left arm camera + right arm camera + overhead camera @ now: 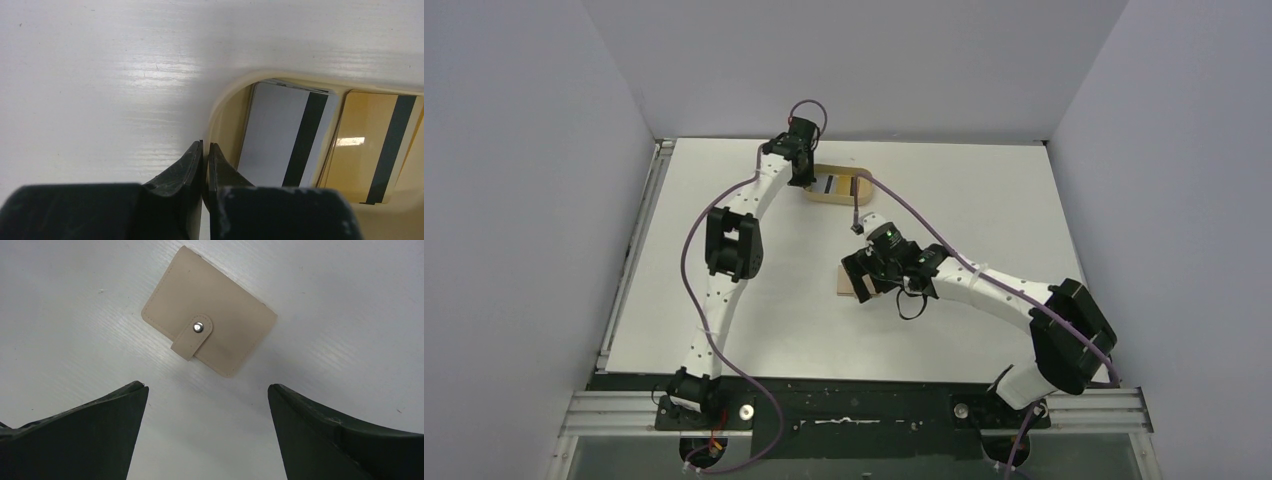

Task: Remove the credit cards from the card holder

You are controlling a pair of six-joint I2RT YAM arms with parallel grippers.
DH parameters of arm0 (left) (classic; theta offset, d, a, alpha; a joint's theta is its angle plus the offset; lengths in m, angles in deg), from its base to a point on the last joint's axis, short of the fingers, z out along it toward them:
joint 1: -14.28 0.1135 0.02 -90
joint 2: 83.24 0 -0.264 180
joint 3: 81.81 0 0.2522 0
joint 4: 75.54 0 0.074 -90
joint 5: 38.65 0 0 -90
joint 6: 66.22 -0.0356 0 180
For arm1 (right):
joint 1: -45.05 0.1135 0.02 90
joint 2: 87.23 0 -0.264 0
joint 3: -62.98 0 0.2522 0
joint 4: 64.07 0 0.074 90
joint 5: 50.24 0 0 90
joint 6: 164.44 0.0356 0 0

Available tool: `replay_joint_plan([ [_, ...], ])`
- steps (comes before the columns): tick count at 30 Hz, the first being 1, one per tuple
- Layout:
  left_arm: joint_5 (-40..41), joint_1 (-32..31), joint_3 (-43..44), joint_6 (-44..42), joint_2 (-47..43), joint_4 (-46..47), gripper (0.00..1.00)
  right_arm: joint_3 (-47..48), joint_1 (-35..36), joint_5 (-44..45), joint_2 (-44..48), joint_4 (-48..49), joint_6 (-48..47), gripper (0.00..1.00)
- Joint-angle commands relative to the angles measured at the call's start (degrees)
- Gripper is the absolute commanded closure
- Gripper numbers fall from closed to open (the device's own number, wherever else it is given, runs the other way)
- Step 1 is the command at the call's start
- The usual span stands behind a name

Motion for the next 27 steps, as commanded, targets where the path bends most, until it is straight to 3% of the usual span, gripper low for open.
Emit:
replay_joint_plan([
  [1,0.19,-0.26,-2.10,-0.48,-1.91,1.73,1.00,-0.31,0.41,0.13,2.85,1.84,0.65,0.03],
  [7,1.63,-1.24,-9.17,-0.71,-6.71,2.89,1.00,-0.89,0.56,0.31,3.98,1.66,1.00,0.03],
  [19,3.37,-5.28,-36.37,6.73,-23.07,13.09,1.00,-4.12,1.72,4.17,7.31,1.59,3.19,0.03],
  [27,7.51,-8.53,-42.30,12.16,-26.45,14.23,0.99,-1.44,2.32,10.31,2.02,0.68,11.31,0.07],
])
